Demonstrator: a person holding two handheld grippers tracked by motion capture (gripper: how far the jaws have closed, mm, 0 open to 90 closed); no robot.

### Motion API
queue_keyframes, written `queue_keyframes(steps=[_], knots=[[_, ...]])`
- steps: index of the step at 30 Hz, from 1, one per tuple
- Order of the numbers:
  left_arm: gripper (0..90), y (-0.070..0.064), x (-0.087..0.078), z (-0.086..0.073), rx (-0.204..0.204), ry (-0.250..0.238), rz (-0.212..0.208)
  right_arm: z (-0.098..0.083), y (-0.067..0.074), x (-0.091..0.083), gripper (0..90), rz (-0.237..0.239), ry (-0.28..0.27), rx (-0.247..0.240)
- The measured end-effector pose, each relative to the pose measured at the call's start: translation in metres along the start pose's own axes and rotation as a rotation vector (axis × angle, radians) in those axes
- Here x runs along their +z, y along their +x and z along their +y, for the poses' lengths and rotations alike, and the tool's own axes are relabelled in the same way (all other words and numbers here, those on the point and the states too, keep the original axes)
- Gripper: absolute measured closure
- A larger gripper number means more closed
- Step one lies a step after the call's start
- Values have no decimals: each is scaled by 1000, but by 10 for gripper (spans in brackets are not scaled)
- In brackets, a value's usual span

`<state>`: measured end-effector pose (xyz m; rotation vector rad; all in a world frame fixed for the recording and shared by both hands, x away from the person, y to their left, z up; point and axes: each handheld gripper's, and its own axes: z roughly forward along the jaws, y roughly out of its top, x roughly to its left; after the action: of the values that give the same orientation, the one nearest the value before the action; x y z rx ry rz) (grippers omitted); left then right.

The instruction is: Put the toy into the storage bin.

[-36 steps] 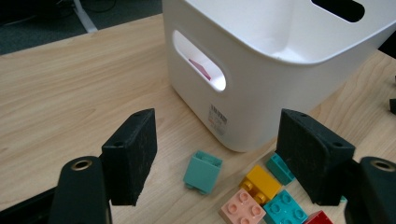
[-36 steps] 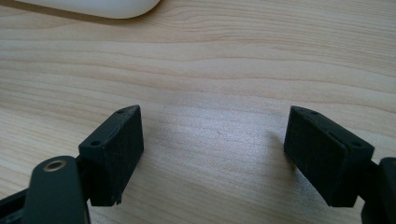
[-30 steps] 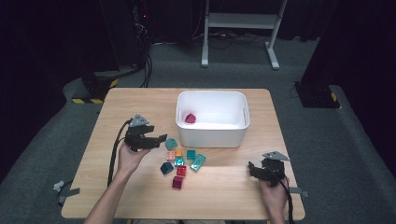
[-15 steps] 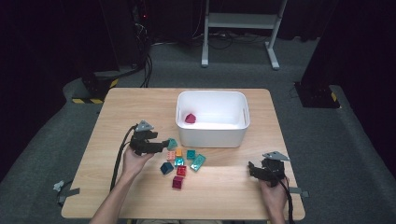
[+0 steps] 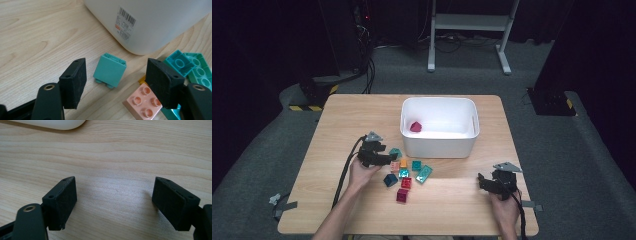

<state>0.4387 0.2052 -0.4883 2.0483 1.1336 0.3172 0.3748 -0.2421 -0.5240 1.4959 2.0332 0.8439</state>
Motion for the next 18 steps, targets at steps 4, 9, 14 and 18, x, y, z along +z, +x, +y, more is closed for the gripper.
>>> queue_keyframes(steps=[4,9,14,18], knots=[[358,1,7,-1,3,0,2,0,0,0,198,0,0,1],[378,3,13,-1,0,-5,10,0,0,0,198,0,0,0],[404,3,18,-1,9,-5,10,0,0,0,198,0,0,-1],[435,1,22,-1,24,2,15,0,0,0,198,0,0,-1]])
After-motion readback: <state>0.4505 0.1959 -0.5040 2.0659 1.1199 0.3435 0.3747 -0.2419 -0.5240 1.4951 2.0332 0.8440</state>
